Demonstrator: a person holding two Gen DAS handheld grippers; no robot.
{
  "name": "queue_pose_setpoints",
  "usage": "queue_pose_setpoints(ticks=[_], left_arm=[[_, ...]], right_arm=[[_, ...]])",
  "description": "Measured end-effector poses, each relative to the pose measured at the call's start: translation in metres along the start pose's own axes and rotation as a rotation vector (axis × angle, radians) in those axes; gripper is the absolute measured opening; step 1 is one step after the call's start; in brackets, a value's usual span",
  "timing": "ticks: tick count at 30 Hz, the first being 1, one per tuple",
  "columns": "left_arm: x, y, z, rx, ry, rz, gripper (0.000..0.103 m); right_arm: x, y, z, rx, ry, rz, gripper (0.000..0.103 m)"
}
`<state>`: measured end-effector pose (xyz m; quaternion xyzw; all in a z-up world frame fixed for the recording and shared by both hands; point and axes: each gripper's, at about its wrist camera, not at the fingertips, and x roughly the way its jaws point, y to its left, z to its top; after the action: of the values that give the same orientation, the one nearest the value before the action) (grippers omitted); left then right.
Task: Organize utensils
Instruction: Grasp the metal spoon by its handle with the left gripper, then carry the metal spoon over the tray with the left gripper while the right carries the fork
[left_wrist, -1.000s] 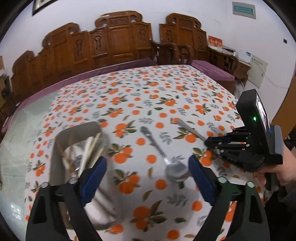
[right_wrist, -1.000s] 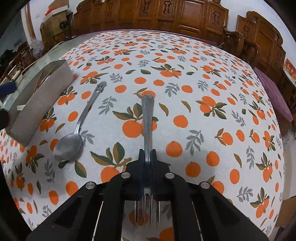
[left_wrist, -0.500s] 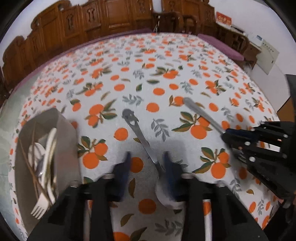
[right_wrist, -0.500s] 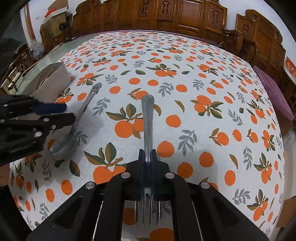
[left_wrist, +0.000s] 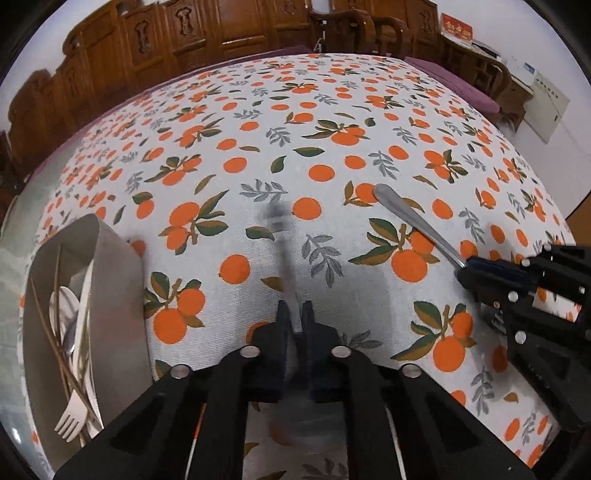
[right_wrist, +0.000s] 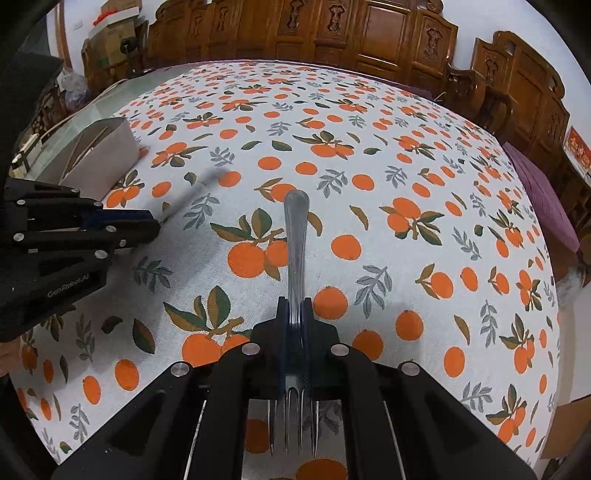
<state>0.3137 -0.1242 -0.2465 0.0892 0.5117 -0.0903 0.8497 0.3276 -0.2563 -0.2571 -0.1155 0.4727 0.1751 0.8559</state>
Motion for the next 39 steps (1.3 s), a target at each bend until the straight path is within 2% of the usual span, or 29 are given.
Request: queue_pose_setpoints(ticks=[3,7,13,15,17,26,34,39], left_arm=[[-0.004,0.003,-0.002,-0.001,-0.005,-0.01,0.005],[-0.014,0.006,-0.004,0.0,-0.026,-0.027,0.005],[-0.026,0.008,-0.006,-0.007,-0.063,-0.049,0.005],[-0.031,0.009,-0.007,-0.005,-0.081,-0.048,0.005],[-0.037,0.011,-0.009,-0.015,-0.106,-0.056,0.005],[-0.067,0.02,-0.018,-0.05,-0.185,-0.074,0.005],[-0.099,0.034,-0.018,-0.063,-0.244,-0.072,0.005],[-0.111,0.049,-0.022,-0.075,-0.254,-0.052,0.005]], right_arm=[[0.001,-0.001,0.001,0.009,-0.002,0.001,0.01],[0.003,-0.006,0.004,0.038,-0.011,0.012,0.018],[0.006,-0.008,0.006,0.049,-0.026,0.016,0.018],[0.005,-0.007,0.006,0.045,-0.023,0.012,0.018],[0.004,-0.006,0.004,0.035,-0.018,0.022,0.009],[-0.004,-0.01,-0.001,0.087,-0.024,0.054,0.008],[-0.031,0.0,0.002,0.096,-0.103,0.084,0.008],[-0.043,0.013,0.006,0.079,-0.133,0.106,0.008]])
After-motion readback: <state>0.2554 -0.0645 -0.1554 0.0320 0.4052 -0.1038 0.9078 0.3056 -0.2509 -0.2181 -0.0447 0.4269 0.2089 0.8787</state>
